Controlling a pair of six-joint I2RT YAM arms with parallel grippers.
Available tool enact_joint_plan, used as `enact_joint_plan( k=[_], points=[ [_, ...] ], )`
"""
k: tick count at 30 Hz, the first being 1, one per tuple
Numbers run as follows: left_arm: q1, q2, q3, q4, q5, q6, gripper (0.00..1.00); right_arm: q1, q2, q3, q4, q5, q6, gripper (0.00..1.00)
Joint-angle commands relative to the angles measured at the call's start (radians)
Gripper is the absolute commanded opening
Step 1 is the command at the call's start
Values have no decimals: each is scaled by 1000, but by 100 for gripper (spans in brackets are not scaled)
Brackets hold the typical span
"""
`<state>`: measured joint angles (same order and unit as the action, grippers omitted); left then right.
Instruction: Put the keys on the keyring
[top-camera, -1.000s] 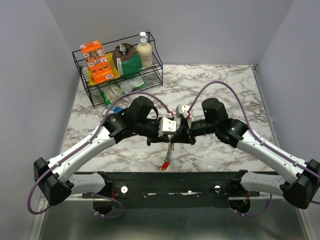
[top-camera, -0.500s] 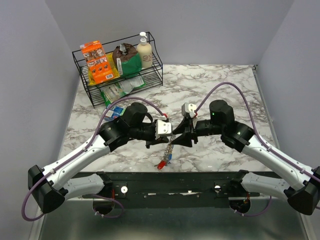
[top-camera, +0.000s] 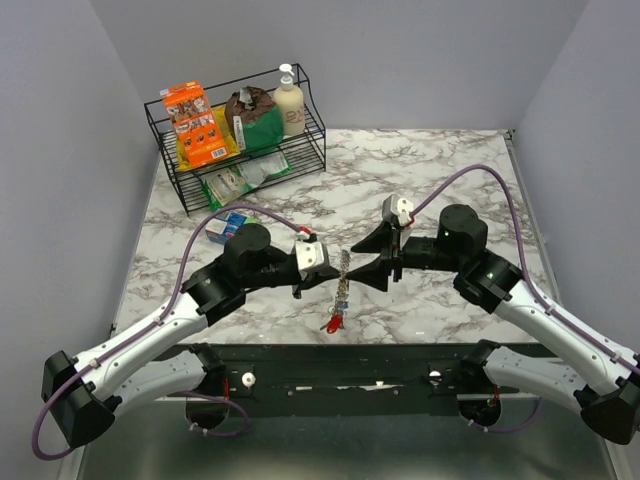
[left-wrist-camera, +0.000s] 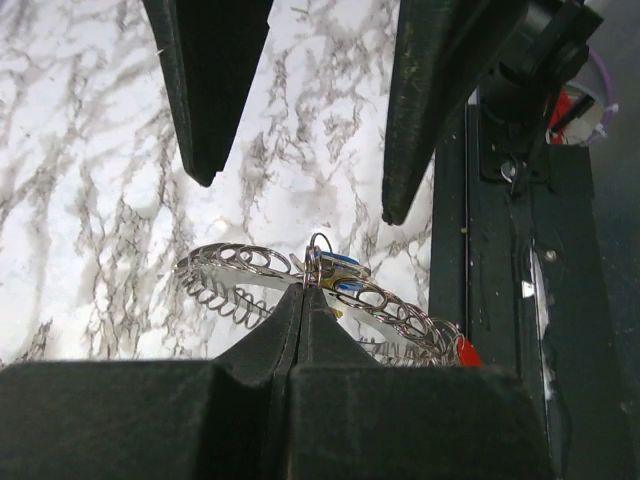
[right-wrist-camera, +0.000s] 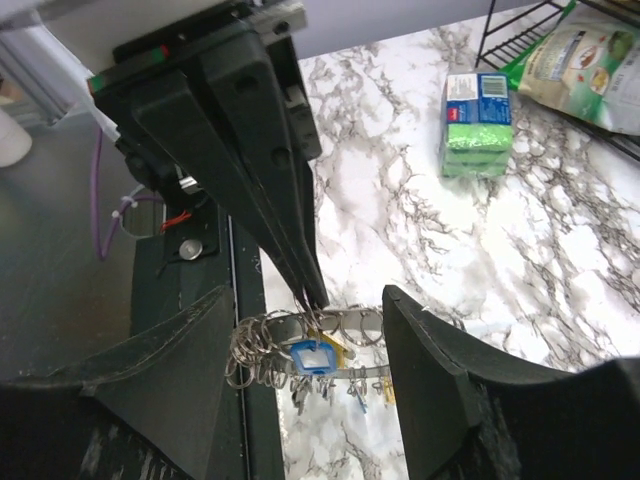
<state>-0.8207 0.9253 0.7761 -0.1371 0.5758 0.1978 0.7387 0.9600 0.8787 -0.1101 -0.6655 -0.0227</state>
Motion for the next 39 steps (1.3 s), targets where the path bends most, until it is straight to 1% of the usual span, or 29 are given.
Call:
enact_joint_plan(
  k=[1, 4, 8, 11, 14, 18, 23, 30, 31, 32, 39],
  points=[
    [-6, -62, -50, 258, -33, -92, 0, -41, -59, -50, 101, 32, 90, 70],
    [-5, -88, -93, 349, -22, -135, 0, -68, -102, -79, 171, 12, 124, 70],
    [-5, -115, -147, 520, 1, -195, 0, -96, -141, -138, 265, -34, 164, 70],
    [-5, -128, -175, 602, 35, -227, 0, -108, -141, -142, 282, -43, 193, 70],
    [-5, -140, -189, 657, 52, -233, 0, -111, -139, -138, 311, -84, 211, 68],
    [-5, -144, -199, 698, 78, -245, 0, -113, -133, -133, 355, -184, 228, 67],
    [-5, -146, -227, 790, 78, -273, 0, -113, -112, -119, 377, -255, 248, 62],
    [-5, -132, -222, 791, 79, -258, 0, -111, -119, -119, 425, -289, 285, 57],
    [-5, -131, -221, 786, 82, -255, 0, -111, -116, -118, 423, -290, 290, 51],
    [-5, -125, -219, 784, 88, -250, 0, -111, -113, -116, 423, -292, 294, 48],
    [-5, -112, -213, 777, 99, -241, 0, -111, -80, -118, 458, -316, 319, 41]
  ],
)
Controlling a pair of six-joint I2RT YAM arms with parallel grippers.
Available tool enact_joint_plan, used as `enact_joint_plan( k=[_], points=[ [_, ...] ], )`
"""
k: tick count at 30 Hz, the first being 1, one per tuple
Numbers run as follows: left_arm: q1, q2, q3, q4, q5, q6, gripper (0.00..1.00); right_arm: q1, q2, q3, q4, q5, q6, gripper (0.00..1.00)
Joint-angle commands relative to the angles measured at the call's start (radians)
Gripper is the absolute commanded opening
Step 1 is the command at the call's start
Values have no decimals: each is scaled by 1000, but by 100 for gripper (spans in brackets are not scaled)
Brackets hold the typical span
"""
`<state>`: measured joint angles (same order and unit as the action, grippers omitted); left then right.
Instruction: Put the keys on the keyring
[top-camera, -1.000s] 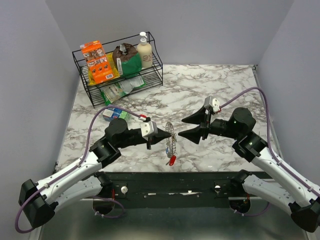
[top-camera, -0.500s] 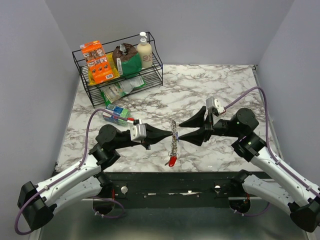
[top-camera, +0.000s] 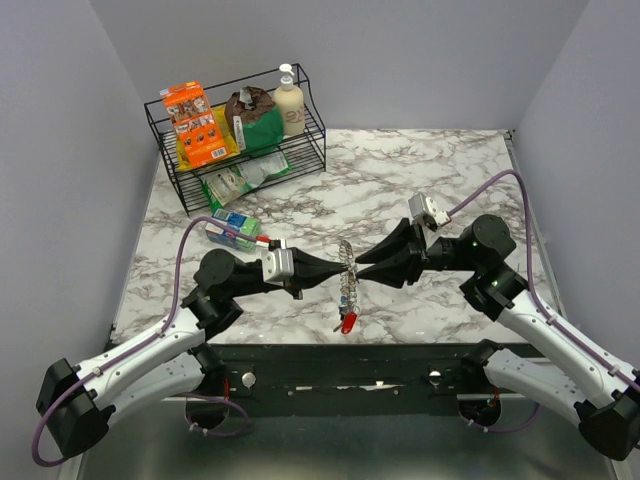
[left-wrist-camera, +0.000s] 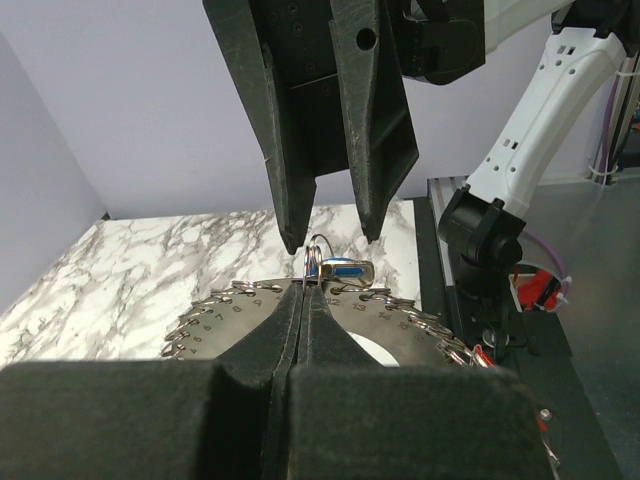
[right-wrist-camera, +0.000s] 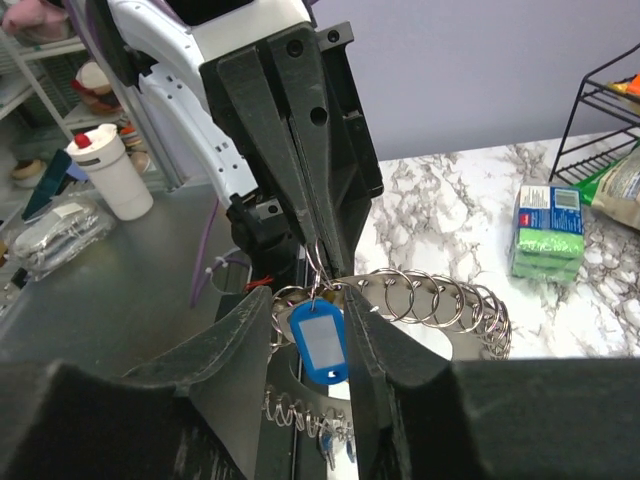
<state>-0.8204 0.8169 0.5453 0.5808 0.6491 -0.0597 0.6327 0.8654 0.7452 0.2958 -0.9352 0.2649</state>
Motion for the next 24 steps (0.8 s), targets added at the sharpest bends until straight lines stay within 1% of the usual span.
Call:
enact_joint_plan(
  k=[1, 3, 6, 7, 9, 10, 13, 16, 24],
  points=[
    [-5, -2, 16, 57, 29, 15, 0, -5, 15, 13, 58, -45, 37, 38],
    [-5, -4, 13, 59, 32, 15, 0, -5, 18, 13, 60, -45, 37, 37],
    [-5, -9, 10, 62, 32, 14, 0, -5, 24, 16, 48, -44, 27, 31],
    [-5, -9, 10, 62, 35, 14, 0, -5, 24, 16, 45, -40, 25, 25],
    [-5, -12, 10, 62, 35, 14, 0, -5, 26, 13, 45, -40, 23, 19],
    [-5, -12, 12, 60, 35, 15, 0, -5, 24, 11, 45, -40, 23, 12],
    [-5, -12, 16, 54, 35, 21, 0, -5, 27, 10, 40, -42, 17, 4],
    [-5, -9, 24, 53, 43, 23, 0, -5, 32, 10, 36, -47, 14, 1],
    [-5, -16, 28, 53, 46, 27, 0, -5, 32, 6, -14, -21, -30, 0]
  ],
)
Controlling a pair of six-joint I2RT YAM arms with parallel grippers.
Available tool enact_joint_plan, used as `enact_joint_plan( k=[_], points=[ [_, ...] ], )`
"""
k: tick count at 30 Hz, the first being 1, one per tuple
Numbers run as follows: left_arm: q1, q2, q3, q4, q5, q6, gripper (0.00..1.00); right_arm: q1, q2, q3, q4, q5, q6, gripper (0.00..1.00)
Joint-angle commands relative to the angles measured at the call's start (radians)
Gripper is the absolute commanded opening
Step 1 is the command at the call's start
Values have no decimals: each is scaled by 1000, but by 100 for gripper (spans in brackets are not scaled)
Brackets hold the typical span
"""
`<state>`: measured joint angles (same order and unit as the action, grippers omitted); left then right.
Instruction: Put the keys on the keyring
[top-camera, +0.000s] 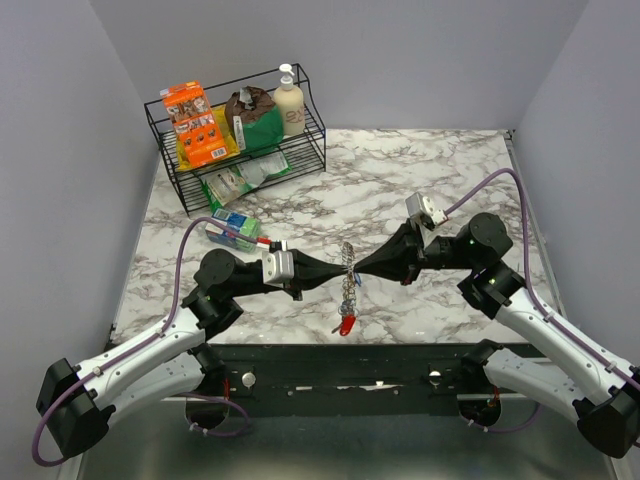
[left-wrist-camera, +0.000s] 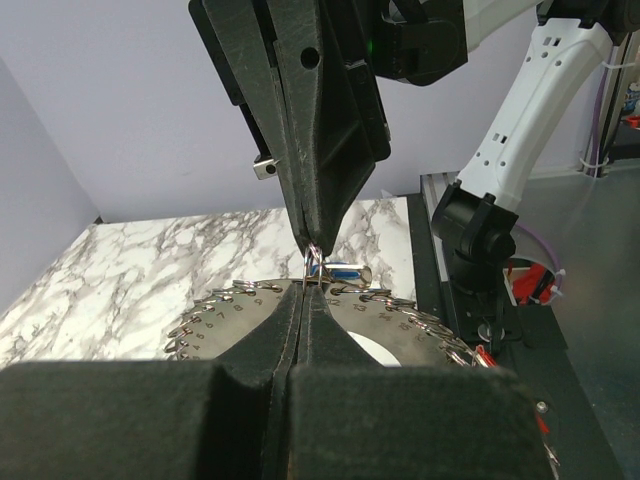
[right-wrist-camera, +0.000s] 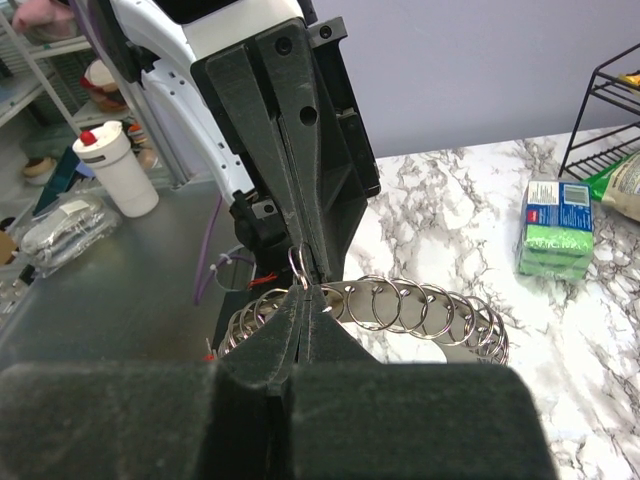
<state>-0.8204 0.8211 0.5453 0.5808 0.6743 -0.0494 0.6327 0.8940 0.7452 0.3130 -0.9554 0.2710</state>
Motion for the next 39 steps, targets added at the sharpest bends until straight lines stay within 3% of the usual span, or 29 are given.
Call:
enact_joint_plan(
  k=[1, 33, 36, 37, 39],
  points=[
    [-5, -23, 28, 53, 19, 19, 0, -5, 3, 5, -37, 3, -39, 0],
    [-5, -46, 53, 11, 48, 33, 0, -7, 59, 14, -196, 46, -170, 1],
    [-5, -46, 53, 2, 45, 36, 0, -5, 37, 11, -203, 55, -180, 8],
    [-5, -45, 53, -1, 42, 39, 0, -5, 28, 8, -201, 69, -179, 17],
    [-5, -45, 53, -12, 42, 42, 0, -5, -1, 5, -201, 84, -182, 24]
  ],
)
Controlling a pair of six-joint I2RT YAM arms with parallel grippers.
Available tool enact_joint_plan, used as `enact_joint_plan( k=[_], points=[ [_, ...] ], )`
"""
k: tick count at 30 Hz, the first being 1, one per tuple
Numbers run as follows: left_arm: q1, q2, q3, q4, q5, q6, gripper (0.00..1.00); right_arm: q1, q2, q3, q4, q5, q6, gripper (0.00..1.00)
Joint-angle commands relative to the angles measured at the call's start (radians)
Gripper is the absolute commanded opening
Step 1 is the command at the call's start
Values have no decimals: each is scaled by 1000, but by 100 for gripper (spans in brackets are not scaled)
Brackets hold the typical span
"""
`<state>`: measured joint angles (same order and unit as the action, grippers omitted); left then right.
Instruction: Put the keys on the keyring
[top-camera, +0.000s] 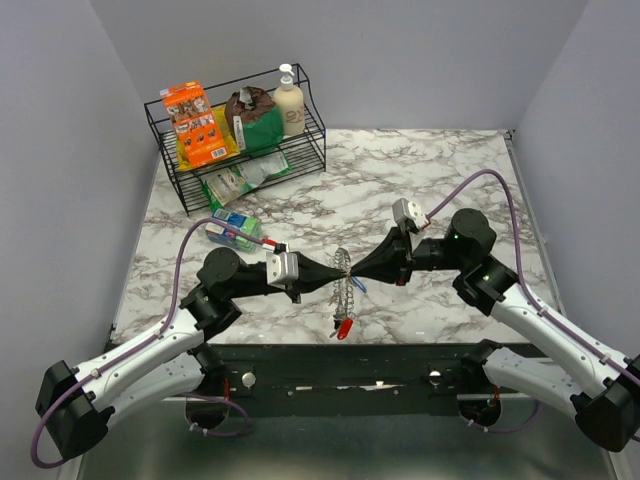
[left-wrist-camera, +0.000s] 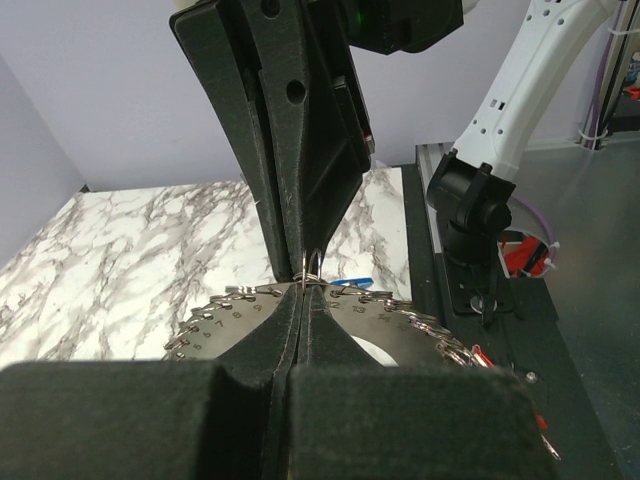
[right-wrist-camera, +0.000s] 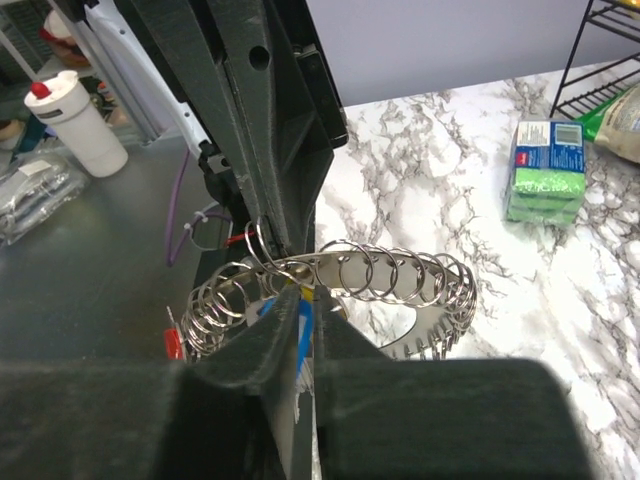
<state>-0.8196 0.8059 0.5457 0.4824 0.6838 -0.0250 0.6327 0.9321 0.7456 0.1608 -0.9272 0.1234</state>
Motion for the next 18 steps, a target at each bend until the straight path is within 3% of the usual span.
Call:
enact_joint_plan(
  k=[1, 6, 7, 9, 18],
  points=[
    [-7, -30, 51, 84, 31, 20, 0, -5, -50, 3, -49, 76, -36, 31],
    [-6, -25, 48, 78, 37, 20, 0, -5, -98, -11, -23, 110, -39, 55],
    [-6, -24, 49, 76, 40, 20, 0, -7, -105, -12, -3, 100, -38, 65],
    [-6, -13, 51, 68, 45, 20, 0, -5, -114, -28, 29, 90, -25, 71],
    [-6, 6, 60, 71, 65, 20, 0, -5, -125, -54, 141, 8, 7, 77]
  ],
)
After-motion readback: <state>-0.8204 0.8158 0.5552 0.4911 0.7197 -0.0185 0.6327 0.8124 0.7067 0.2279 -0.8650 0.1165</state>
